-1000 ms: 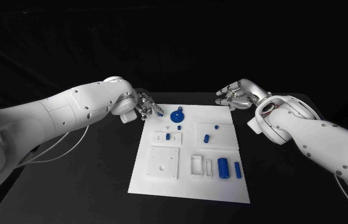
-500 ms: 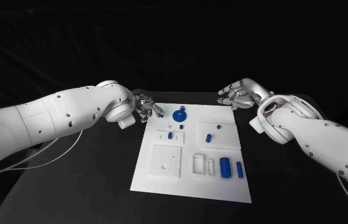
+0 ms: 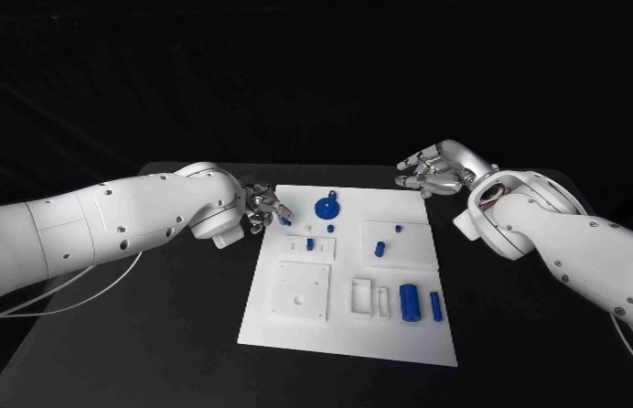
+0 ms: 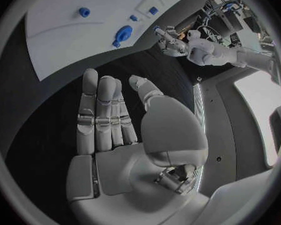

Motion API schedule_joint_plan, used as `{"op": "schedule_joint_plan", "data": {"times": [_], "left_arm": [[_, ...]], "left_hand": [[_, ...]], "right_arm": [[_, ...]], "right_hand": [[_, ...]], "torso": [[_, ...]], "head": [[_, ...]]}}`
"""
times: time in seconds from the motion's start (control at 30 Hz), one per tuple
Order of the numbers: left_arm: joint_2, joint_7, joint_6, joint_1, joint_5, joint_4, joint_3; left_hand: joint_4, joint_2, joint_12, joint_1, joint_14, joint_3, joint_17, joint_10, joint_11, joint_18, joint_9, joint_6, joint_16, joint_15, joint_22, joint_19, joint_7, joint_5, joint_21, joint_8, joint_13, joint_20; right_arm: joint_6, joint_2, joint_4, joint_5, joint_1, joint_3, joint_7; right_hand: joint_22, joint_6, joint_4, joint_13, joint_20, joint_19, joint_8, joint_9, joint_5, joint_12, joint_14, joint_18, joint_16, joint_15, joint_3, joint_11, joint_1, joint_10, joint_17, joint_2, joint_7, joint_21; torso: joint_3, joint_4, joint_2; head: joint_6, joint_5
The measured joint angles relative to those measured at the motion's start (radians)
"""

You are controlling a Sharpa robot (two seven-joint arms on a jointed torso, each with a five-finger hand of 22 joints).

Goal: Assemble the parts on the task board

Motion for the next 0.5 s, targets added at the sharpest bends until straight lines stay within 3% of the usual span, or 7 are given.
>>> {"op": "schedule_joint_plan", "data": {"times": [0.1,0.13,0.4,0.5], "left_arm": [[0.0,-0.009,-0.012,-0.005,-0.021,0.011,-0.011],[0.001,-0.013,-0.016,-0.007,-0.03,0.014,-0.015],[0.007,-0.032,-0.03,-0.014,-0.068,0.03,-0.032],[0.011,-0.036,-0.029,-0.016,-0.077,0.037,-0.034]], "left_hand": [[-0.004,-0.002,0.0,-0.002,0.0,0.004,0.0,0.0,0.0,0.0,0.002,0.0,0.0,0.0,0.0,0.0,0.0,0.0,0.0,-0.001,0.0,0.0],[-0.004,-0.004,0.0,-0.004,0.0,0.004,0.0,0.0,0.0,0.0,0.03,0.0,0.0,0.0,0.0,0.0,0.0,0.0,0.0,-0.002,0.001,0.0],[-0.008,-0.005,0.005,-0.005,0.003,0.014,0.006,0.0,0.0,0.0,0.037,0.0,0.001,0.003,0.0,0.0,0.0,0.0,0.004,-0.003,0.001,0.0],[-0.004,-0.005,0.012,-0.005,0.005,0.018,0.014,0.0,0.0,0.0,0.037,0.0,0.008,0.001,0.0,0.0,0.0,0.036,0.012,0.012,0.001,0.0]], "right_arm": [[-0.001,0.0,0.0,0.0,0.0,0.0,0.0],[-0.002,0.0,0.0,0.0,0.0,0.0,0.0],[-0.003,0.001,0.0,0.001,0.0,0.0,0.0],[-0.003,0.001,-0.001,0.001,0.0,0.0,0.0]], "right_hand": [[0.0,0.0,0.0,0.0,0.0,0.0,0.0,0.0,0.0,0.0,0.0,0.0,0.0,0.0,0.0,0.0,0.0,0.0,0.0,0.0,0.0,0.0],[0.0,0.0,0.0,0.0,0.0,0.0,0.0,0.0,0.0,0.0,0.0,0.0,0.0,0.0,0.0,0.0,0.0,0.0,0.0,0.0,0.0,0.0],[0.0,0.0,0.0,0.0,0.0,0.0,0.0,0.0,0.0,0.0,0.0,0.0,0.0,0.0,0.0,0.0,0.0,0.0,0.0,0.0,0.0,0.0],[-0.001,0.0,0.0,-0.001,0.0,0.0,0.0,0.0,0.0,0.0,0.0,0.0,0.0,0.0,0.0,0.0,0.0,0.0,0.0,0.0,0.0,0.0]], "torso": [[-0.0001,0.0,0.001],[-0.0001,0.0,0.001],[-0.0002,-0.0007,0.001],[-0.0001,-0.0012,0.001]], "head": [[-0.002,-0.001],[-0.003,-0.001],[-0.01,-0.002],[-0.014,-0.002]]}}
